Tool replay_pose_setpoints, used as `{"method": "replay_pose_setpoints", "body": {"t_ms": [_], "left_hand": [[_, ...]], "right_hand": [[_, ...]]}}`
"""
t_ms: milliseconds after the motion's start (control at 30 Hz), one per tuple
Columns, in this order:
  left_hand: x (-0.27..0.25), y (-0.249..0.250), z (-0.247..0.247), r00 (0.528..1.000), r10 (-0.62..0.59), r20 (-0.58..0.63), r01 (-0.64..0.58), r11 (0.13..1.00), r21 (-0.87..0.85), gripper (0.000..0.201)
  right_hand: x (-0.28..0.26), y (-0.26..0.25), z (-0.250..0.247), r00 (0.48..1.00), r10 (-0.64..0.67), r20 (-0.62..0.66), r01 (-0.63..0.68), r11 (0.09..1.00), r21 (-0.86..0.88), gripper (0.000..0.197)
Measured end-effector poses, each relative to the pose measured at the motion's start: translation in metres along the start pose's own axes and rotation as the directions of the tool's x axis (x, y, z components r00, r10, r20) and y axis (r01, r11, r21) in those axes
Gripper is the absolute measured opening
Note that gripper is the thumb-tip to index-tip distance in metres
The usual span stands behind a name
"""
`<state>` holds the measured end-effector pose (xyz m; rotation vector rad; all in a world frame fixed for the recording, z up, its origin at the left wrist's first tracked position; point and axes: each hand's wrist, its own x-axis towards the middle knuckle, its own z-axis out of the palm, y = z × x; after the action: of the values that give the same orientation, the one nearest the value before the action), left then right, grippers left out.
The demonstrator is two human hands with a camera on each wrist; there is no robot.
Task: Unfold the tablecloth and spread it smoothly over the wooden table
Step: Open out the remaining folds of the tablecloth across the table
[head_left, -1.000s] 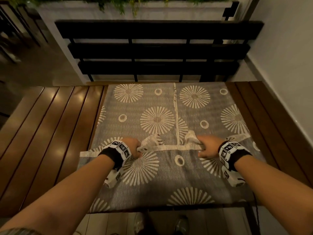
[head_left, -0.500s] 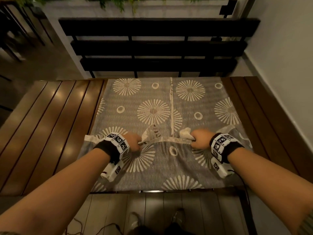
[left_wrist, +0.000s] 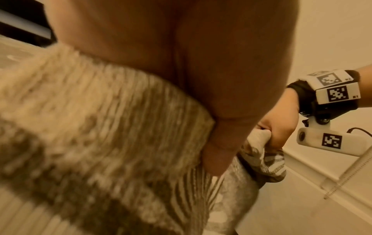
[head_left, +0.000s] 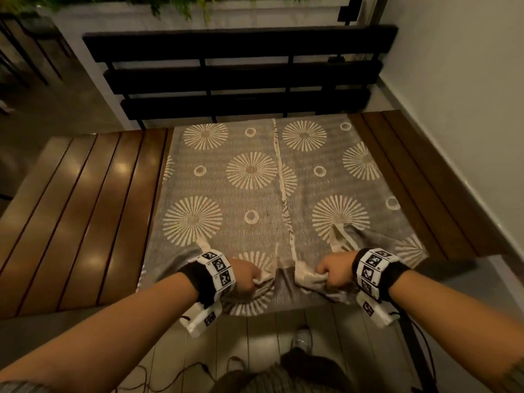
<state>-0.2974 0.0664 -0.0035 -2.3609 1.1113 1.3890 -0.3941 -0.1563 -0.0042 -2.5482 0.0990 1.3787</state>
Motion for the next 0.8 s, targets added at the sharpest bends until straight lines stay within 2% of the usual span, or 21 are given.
{"method": "replay_pose_setpoints", "body": {"t_ms": [67, 100, 233, 300, 367, 433, 500, 600, 700, 800], "left_hand": [[-0.002, 0.003, 0.014, 1.000, 0.019, 0.011, -0.020, 1.000, 0.011, 0.045], [-0.002, 0.003, 0.023, 1.000, 0.018, 0.010, -0.018, 1.000, 0.009, 0.042], [-0.004, 0.005, 0.059, 1.000, 0.000, -0.001, 0.000, 0.999, -0.050, 0.036], [-0.006, 0.008, 0.077, 0.997, 0.025, 0.072, -0.017, 0.994, -0.109, 0.036], [-0.012, 0.013, 0.090, 0.980, 0.045, 0.193, -0.015, 0.988, -0.154, 0.035], [-0.015, 0.018, 0.099, 0.959, 0.074, 0.273, -0.013, 0.976, -0.219, 0.029], [-0.018, 0.020, 0.094, 0.974, 0.081, 0.211, -0.013, 0.953, -0.304, 0.033], [-0.015, 0.007, 0.070, 0.998, 0.069, -0.010, -0.069, 0.964, -0.257, 0.031], [-0.001, -0.015, 0.043, 0.958, 0.036, -0.284, -0.107, 0.965, -0.240, 0.024], [0.008, -0.025, 0.016, 0.905, 0.036, -0.424, -0.140, 0.966, -0.219, 0.021]], "right_hand": [[-0.001, -0.002, 0.017, 0.996, 0.035, 0.078, -0.035, 0.999, -0.007, 0.037], [-0.002, -0.003, 0.026, 0.994, 0.048, 0.101, -0.047, 0.999, -0.014, 0.042], [-0.001, -0.005, 0.066, 0.988, 0.064, 0.142, -0.062, 0.998, -0.020, 0.029], [0.001, -0.005, 0.088, 0.978, 0.082, 0.194, -0.081, 0.997, -0.016, 0.029], [0.002, -0.009, 0.108, 0.955, 0.099, 0.278, -0.109, 0.994, 0.020, 0.038], [0.004, -0.012, 0.115, 0.952, 0.097, 0.290, -0.127, 0.988, 0.085, 0.041], [0.008, -0.015, 0.111, 0.974, 0.087, 0.210, -0.128, 0.973, 0.194, 0.035], [0.022, -0.014, 0.098, 0.995, 0.077, -0.056, -0.051, 0.929, 0.367, 0.023], [0.029, -0.016, 0.077, 0.966, 0.110, -0.234, 0.023, 0.864, 0.503, 0.016], [0.031, -0.020, 0.064, 0.953, 0.122, -0.279, 0.047, 0.846, 0.531, 0.030]]}}
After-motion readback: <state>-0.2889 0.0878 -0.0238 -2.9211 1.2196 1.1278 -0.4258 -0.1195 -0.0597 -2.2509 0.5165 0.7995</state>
